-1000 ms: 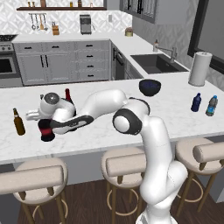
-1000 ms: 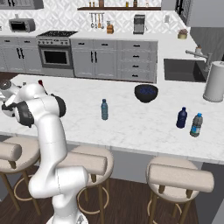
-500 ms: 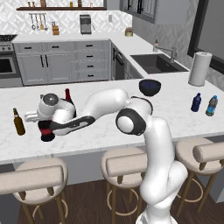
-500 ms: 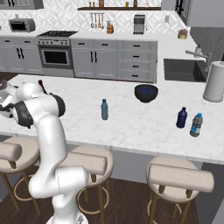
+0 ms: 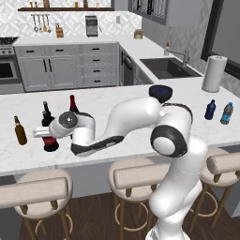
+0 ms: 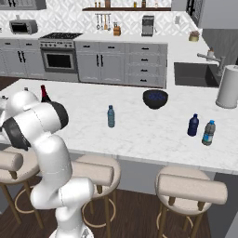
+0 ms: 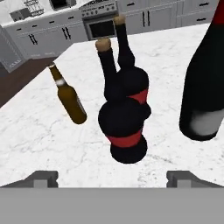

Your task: Move the plastic bottles in the middle to the plastics group, and the glass bottles in the middle to the glass group.

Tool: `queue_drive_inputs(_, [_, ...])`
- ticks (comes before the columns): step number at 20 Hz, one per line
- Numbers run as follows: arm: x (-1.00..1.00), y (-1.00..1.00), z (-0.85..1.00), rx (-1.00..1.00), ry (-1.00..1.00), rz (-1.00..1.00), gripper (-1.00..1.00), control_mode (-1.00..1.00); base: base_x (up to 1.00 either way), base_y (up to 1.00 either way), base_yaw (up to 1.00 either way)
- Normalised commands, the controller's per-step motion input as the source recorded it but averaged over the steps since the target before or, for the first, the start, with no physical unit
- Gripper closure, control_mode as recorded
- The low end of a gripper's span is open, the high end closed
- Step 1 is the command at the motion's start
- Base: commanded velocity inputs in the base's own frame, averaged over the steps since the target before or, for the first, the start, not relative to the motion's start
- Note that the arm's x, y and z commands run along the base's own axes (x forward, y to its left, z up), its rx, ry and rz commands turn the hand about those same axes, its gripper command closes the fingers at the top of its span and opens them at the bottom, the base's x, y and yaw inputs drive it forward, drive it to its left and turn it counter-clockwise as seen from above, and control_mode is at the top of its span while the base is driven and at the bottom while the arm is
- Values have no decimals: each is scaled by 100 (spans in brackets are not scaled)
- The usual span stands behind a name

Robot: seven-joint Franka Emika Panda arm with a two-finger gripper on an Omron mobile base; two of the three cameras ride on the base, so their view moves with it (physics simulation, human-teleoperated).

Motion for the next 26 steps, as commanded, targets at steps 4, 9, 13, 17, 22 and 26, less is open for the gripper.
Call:
queue_drive_inputs(4, [-48, -86, 45, 11, -1, 0, -100, -100, 0, 0, 0])
queue_drive_inputs(9, [-17, -63, 85, 2, 6, 3, -100, -100, 0, 0, 0])
queue_drive_inputs(13, [0, -63, 100, -10, 25, 11, -100, -100, 0, 0, 0])
queue_drive_inputs(17, [0, -66, 100, -20, 32, 12, -100, -100, 0, 0, 0])
queue_drive_inputs(22, [0, -35, 100, -22, 33, 13, -100, -100, 0, 0, 0])
queue_drive_inputs(26, [0, -1, 100, -9, 28, 9, -100, -100, 0, 0, 0])
